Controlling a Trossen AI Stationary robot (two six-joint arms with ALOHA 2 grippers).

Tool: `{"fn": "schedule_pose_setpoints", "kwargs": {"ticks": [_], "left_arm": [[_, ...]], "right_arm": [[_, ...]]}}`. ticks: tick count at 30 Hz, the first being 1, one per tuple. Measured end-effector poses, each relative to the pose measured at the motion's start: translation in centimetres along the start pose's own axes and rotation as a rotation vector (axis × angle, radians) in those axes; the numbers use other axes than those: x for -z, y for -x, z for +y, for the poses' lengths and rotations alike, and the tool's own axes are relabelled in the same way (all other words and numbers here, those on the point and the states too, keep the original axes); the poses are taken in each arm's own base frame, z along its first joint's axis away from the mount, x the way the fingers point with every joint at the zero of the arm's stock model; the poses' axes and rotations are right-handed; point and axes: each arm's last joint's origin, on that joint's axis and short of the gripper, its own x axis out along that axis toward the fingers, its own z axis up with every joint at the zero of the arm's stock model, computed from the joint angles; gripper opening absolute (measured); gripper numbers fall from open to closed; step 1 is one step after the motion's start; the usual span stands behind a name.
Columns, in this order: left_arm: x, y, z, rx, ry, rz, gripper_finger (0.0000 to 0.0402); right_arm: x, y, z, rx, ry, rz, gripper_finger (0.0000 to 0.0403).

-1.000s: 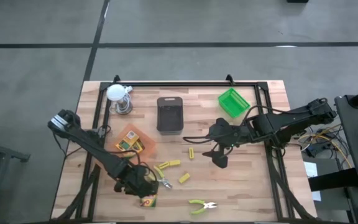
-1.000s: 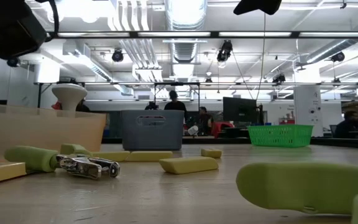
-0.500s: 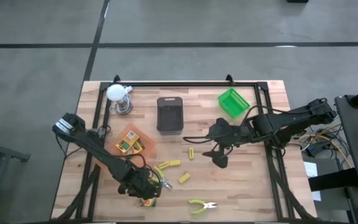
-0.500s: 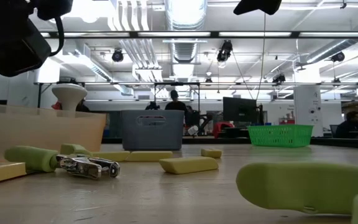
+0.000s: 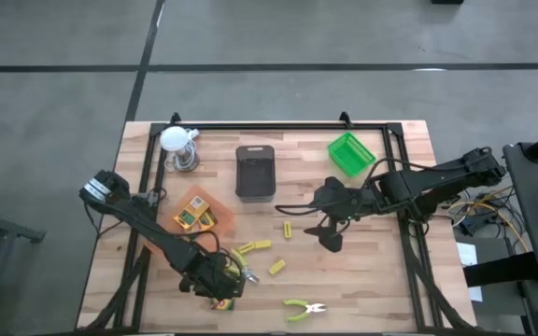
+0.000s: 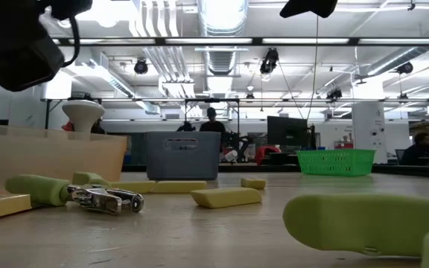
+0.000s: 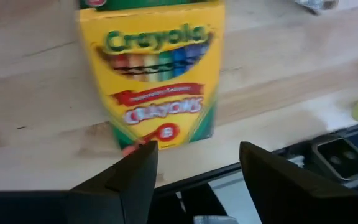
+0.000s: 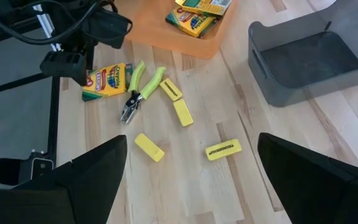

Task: Pick & Place School Supplies
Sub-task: Put the pack of crayons into the orange bin

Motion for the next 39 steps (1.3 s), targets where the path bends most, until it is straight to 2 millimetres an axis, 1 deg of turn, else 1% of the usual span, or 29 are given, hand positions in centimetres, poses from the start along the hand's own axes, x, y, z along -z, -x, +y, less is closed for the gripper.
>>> {"fn": "schedule_pose_setpoints", "kwargs": {"ticks": [8, 16, 27, 34, 39], "left_arm": [[-0.1, 0.0, -0.2, 0.013, -0.001, 0.001, 0.0232], [-0.5, 0.0, 0.2, -0.039, 0.038, -0.010, 0.0234], [-1.1, 0.1, 0.0, -0.041, 0.057, -0.037, 0.0296], [-1.3, -1.2, 0.2, -0.092, 0.064, 0.002, 0.0335], [-1.5, -1.6, 0.2, -0.126, 0.078, 0.033, 0.0353]], "right_arm": [[0.0, 0.0, 0.0, 0.000, 0.000, 0.000, 0.0354], [0.0, 0.0, 0.0, 0.000, 0.000, 0.000, 0.0354], [0.0, 0.0, 0.0, 0.000, 0.000, 0.000, 0.0354], [0.0, 0.0, 0.0, 0.000, 0.000, 0.000, 0.0354], [0.0, 0.0, 0.0, 0.000, 0.000, 0.000, 0.0354]]}}
